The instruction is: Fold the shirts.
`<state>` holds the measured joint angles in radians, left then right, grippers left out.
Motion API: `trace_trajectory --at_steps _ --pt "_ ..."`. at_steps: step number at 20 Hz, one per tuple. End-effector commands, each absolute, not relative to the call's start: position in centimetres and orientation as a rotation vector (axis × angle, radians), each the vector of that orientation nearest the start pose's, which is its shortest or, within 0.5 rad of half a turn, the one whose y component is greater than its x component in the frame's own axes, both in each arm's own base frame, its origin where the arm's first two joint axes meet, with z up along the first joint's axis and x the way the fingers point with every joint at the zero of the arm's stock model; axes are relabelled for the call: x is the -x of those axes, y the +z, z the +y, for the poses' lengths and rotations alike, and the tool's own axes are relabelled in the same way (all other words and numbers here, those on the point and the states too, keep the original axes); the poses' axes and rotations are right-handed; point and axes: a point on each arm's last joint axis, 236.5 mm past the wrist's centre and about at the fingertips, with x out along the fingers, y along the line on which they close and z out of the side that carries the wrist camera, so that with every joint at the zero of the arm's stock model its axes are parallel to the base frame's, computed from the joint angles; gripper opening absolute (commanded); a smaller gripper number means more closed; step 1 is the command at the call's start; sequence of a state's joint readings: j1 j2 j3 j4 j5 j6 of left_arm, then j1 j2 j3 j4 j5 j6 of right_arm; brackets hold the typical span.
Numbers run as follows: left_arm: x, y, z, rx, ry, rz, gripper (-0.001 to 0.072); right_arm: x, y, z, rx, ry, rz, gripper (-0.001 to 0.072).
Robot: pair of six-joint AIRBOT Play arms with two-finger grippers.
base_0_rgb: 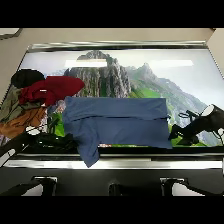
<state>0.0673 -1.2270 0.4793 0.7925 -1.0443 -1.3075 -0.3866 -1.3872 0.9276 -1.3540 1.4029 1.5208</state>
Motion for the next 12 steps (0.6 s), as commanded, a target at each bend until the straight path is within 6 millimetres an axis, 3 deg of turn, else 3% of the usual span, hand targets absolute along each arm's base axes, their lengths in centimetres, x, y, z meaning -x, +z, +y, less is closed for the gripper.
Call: trace_trajectory --at_steps 1,5,7,8,10,12 --pt "-22.5 -12.0 -12.6 0.709 -0.281 1.585 0.0029 -24.9 -9.5 -4.7 -0.536 -0.11 1.758 0.0567" --pt "-22.5 -12.0 -12.6 0.709 -0.281 1.584 0.0029 -24.3 -10.8 -3.1 -0.611 -0.092 1.761 0.0564" --pt "-22.5 -12.0 -12.6 0.703 -0.286 1.582 0.0029 -24.3 -11.7 -2.2 -0.66 -0.086 1.757 0.0519" --pt "-22.5 -11.9 -12.6 0.692 -0.299 1.578 0.0029 -24.4 -11.8 -1.7 -0.687 -0.077 1.762 0.0444" --pt "-22.7 -11.2 -12.6 0.661 -0.329 1.577 0.0028 -24.6 -11.7 -1.5 -0.699 -0.072 1.757 0.0039" --pt "-23.6 -9.2 -11.9 0.564 -0.373 1.55 0.0027 -25.9 -10.5 -2.2 -0.649 -0.043 1.706 0.0036"
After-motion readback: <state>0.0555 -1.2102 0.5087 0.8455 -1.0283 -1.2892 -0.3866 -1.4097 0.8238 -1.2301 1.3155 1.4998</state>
